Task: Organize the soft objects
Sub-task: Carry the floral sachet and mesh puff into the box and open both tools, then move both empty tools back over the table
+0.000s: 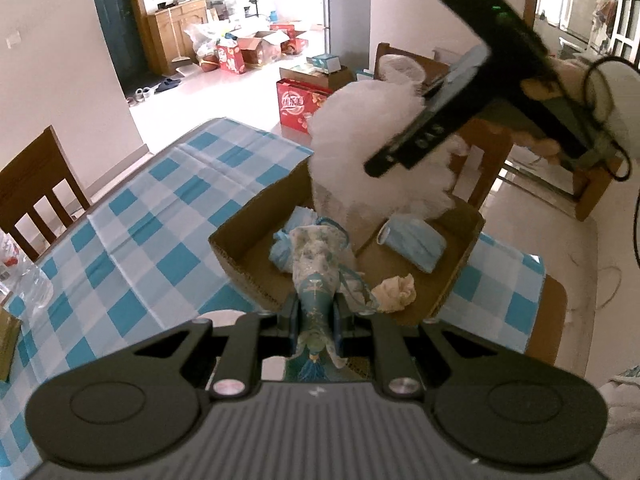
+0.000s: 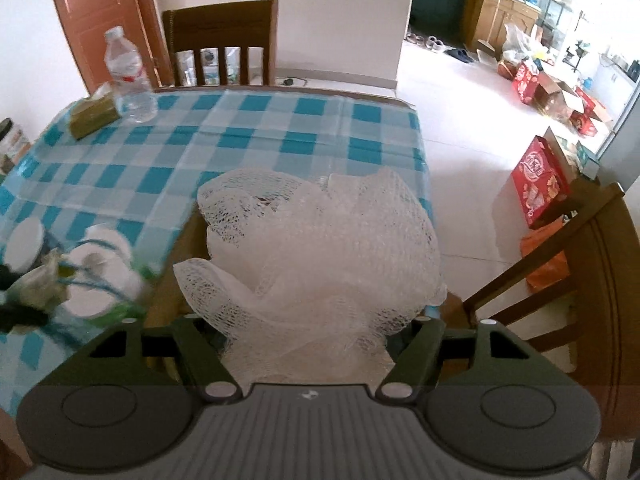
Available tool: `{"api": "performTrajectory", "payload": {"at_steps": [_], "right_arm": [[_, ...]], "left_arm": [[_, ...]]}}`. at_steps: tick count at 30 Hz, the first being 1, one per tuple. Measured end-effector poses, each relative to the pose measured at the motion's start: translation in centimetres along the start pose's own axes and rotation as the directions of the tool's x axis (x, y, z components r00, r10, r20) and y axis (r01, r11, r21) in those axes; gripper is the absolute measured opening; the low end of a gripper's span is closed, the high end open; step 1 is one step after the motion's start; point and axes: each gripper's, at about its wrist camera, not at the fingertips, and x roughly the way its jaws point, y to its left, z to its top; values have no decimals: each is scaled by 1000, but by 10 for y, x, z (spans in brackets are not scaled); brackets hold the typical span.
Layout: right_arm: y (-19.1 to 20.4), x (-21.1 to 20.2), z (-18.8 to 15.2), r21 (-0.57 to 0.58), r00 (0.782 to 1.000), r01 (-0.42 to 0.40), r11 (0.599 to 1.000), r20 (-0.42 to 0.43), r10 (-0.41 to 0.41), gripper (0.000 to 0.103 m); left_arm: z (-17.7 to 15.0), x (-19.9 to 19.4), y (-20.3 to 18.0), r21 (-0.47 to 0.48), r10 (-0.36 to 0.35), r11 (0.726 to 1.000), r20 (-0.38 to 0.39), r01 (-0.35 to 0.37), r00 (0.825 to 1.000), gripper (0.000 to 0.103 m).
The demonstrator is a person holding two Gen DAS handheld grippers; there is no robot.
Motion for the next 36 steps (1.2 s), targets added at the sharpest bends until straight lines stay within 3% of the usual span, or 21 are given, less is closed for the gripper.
{"api": "performTrajectory", "payload": {"at_steps": [7,20,24,26,28,30,32,36], "right_arm": [[-30,24,10,54,1000,5,999,15,-5,101],[-34,2,-10,24,998,-14,1000,57,13,103],[-35,-8,-15,19,997,-12,1000,75,10,103],[-34,-10,-17,16,997,-14,1000,75,13,103],[-33,-11,-20,7,997,-12,1000,74,12,103],[-28,-11,-23,-5,997,-6,1000,75,7,103],[-24,-11,-27,-18,997,-4,1000,78,5,103],[-15,-12,-35,-36,996,-5,999,84,8,103]], "left_arm": [[11,17,-7,-8,-5,1000,-19,5,1000,15],[48,56,-12,-50,-8,999,-18,7,1000,15],[61,72,0,-124,9,992,-8,-10,1000,17],[64,81,7,-167,28,986,-5,-29,1000,22],[64,90,12,-197,58,979,-8,-58,998,41],[61,96,13,-201,81,976,-15,-83,997,73],[57,97,12,-196,113,974,-8,-113,994,91],[51,90,6,-167,134,977,0,-132,991,93]]}}
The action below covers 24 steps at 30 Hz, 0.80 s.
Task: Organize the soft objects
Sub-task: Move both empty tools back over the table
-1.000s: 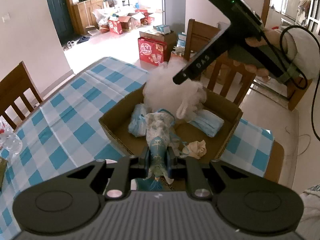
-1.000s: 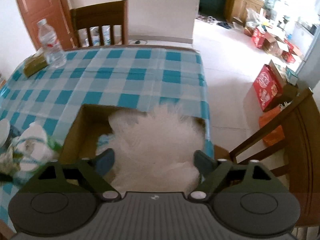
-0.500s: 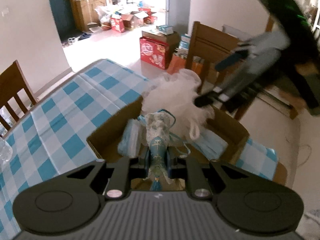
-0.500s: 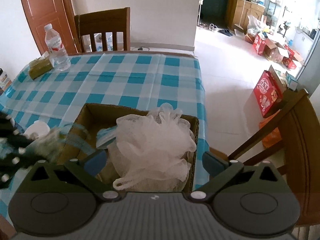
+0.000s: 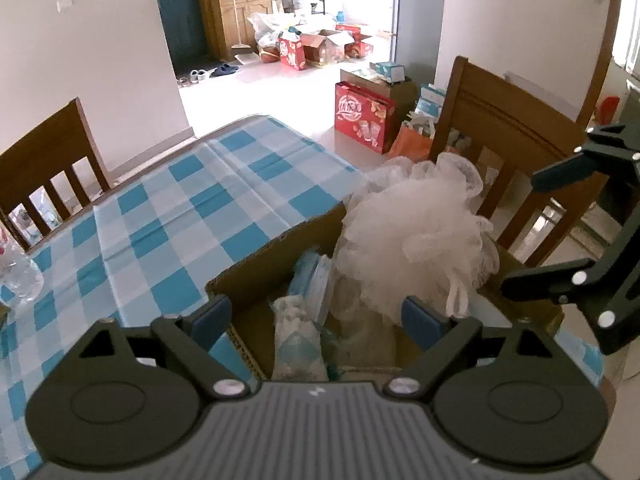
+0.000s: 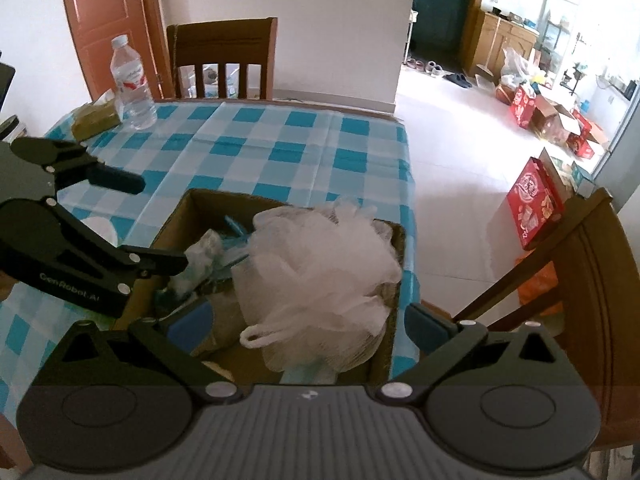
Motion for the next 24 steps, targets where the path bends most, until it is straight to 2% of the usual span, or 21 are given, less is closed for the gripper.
{"api": "performTrajectory", "payload": {"at_steps": [6,15,24], "right_arm": [[12,4,-8,16,1000,-14,1000,-15,14,103],[34,8,-16,47,999,-18,999,-39,20,103],[59,1,-24,108,999,9,994,-44,-4,103]], "left_arm": [[-13,-17,-2,-9,26,1000,25,-25,999,98],[-36,-41,3,-38,103,994,31,-102,994,98],[-66,-74,23,-89,147,986,40,-143,988,99]]}}
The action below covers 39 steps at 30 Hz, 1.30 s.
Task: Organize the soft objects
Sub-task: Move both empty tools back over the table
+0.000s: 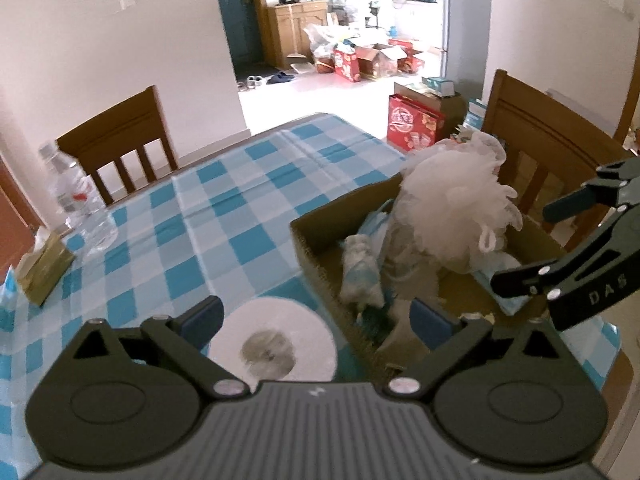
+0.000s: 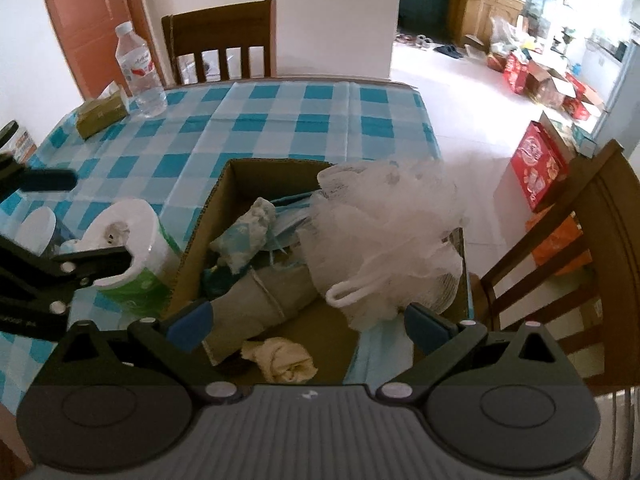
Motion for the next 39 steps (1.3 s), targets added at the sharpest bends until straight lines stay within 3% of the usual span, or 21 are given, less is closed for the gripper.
{"api": "performTrajectory", "payload": {"at_steps": [14,24,32,39], "right_arm": [[70,-4,-29,67,1000,5,998,13,-6,103],[139,4,-37,-2,999,24,1000,23,-24,103],[194,19,-35,-24,1000,12,1000,-2,-12,103],[235,28,-33,-37,999,24,999,-27,-25,103]], "left_arm": [[-72,-36,60,-77,13,997,-15,-14,1000,101],[-118,-42,110,-125,-10,992,-48,4,999,101],[-147,-42,150,-84,25,996,-56,-29,998,101],[-164,-41,176,-42,8,999,-57,-11,998,101]]}}
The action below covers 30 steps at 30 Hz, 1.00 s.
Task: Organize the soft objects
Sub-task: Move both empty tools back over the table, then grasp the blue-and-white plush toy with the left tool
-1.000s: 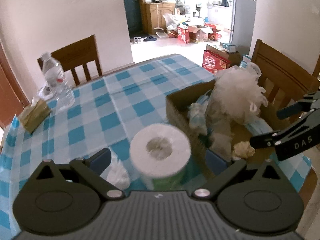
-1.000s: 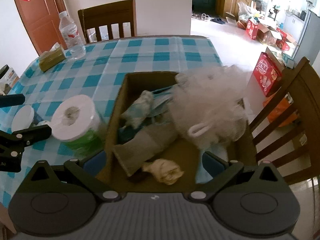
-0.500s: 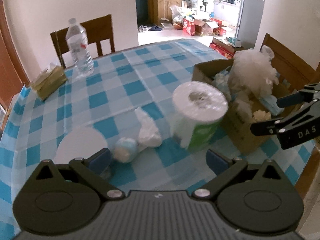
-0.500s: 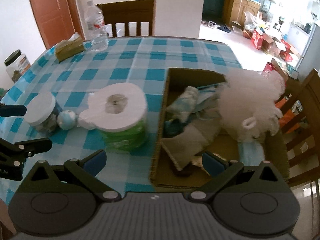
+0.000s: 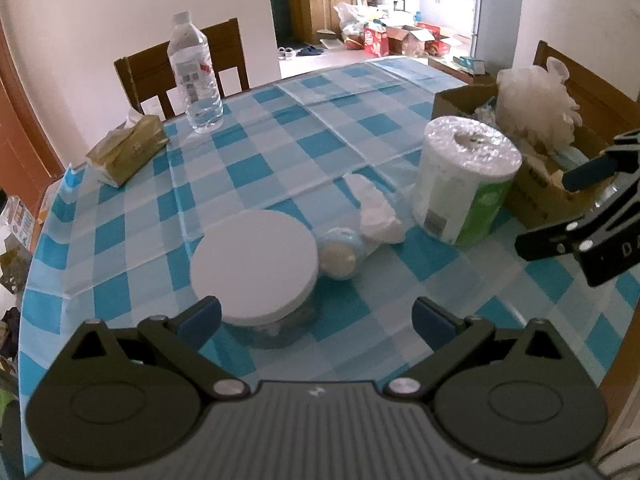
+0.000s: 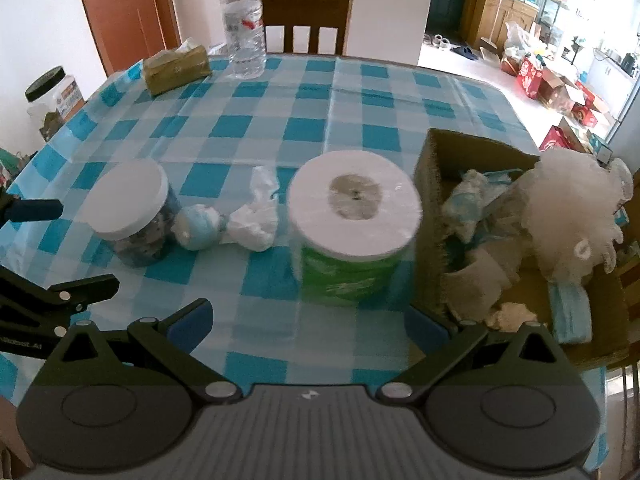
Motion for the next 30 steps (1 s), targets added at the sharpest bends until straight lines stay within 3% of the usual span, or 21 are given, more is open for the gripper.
{"api": "performTrajectory", "payload": {"at_steps": [8,19,25,27,30], "right_arm": [[24,9,-1,-56,999,-28,998,-42,26,103],[24,28,8,-229,987,-157,961,-72,144,103],[27,43,1,-305,974,-221,926,-125,191,103],[26,47,-2,-321,970,-236,917,-140,201,103],[26,50,-7,-359,969,-241,901,-142,203,103]], "left_arm": [[3,1,10,40,-17,999,-4,17,1000,101],[32,20,-8,247,14,969,-56,0,998,101],[51,40,-24,383,-11,923,-96,47,995,98],[58,49,-32,434,-20,898,-121,71,992,91],[68,61,-44,504,-29,858,-143,98,989,88]]}}
